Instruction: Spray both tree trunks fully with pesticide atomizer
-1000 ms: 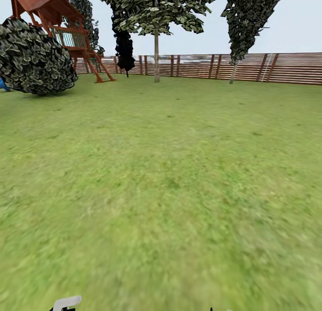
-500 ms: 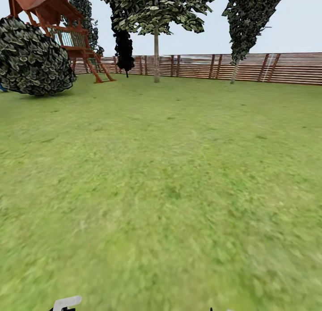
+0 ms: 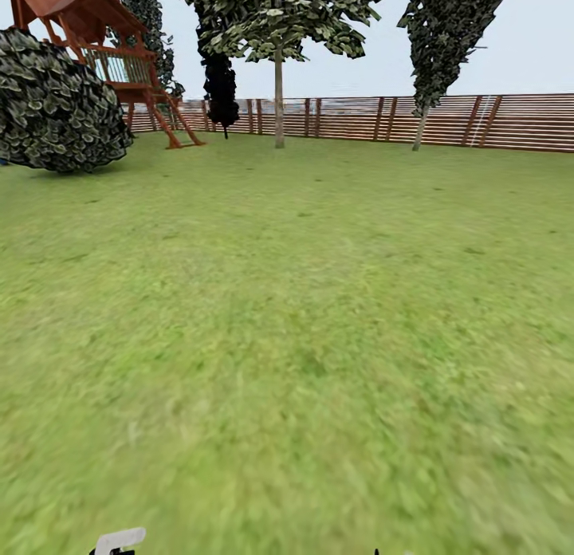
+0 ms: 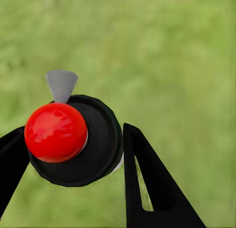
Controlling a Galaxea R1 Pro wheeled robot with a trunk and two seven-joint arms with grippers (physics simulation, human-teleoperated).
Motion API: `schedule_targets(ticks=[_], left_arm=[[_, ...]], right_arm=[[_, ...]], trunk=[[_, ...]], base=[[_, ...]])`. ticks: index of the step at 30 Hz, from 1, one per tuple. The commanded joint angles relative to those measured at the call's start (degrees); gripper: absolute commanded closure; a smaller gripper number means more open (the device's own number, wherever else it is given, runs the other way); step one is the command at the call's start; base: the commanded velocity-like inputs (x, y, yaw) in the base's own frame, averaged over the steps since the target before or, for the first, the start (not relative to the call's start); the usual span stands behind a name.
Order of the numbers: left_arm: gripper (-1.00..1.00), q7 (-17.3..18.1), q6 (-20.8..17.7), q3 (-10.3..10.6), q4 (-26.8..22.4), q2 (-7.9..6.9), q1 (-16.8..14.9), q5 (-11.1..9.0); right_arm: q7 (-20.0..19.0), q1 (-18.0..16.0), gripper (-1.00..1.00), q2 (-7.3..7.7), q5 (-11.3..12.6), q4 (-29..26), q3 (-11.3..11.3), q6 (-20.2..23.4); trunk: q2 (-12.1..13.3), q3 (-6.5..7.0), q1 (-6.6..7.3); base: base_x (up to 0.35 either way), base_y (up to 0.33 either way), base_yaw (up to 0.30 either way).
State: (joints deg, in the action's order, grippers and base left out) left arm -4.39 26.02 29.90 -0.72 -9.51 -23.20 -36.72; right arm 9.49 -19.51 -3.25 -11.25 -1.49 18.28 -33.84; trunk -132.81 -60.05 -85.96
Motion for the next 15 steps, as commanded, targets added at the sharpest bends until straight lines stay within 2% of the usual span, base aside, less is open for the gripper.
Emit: schedule_targets(ticks=[1,15], left_arm=[[1.00,0.00,0.00,-0.02,0.01,0.00,0.00,-0.02],[1.00,0.00,0.00,-0.02,0.01,-0.06,0.00,-0.02]], right_arm=[[0.00,0.00,-1.00,0.00,0.00,0.00,0.00,0.00],[0.00,0.00,-1.00,0.00,0.00,0.00,0.00,0.00]], trunk=[[0.00,0.00,0.00],[0.00,0.00,0.00]], base=[[0.339,0.000,0.000],[0.339,0.000,0.000]])
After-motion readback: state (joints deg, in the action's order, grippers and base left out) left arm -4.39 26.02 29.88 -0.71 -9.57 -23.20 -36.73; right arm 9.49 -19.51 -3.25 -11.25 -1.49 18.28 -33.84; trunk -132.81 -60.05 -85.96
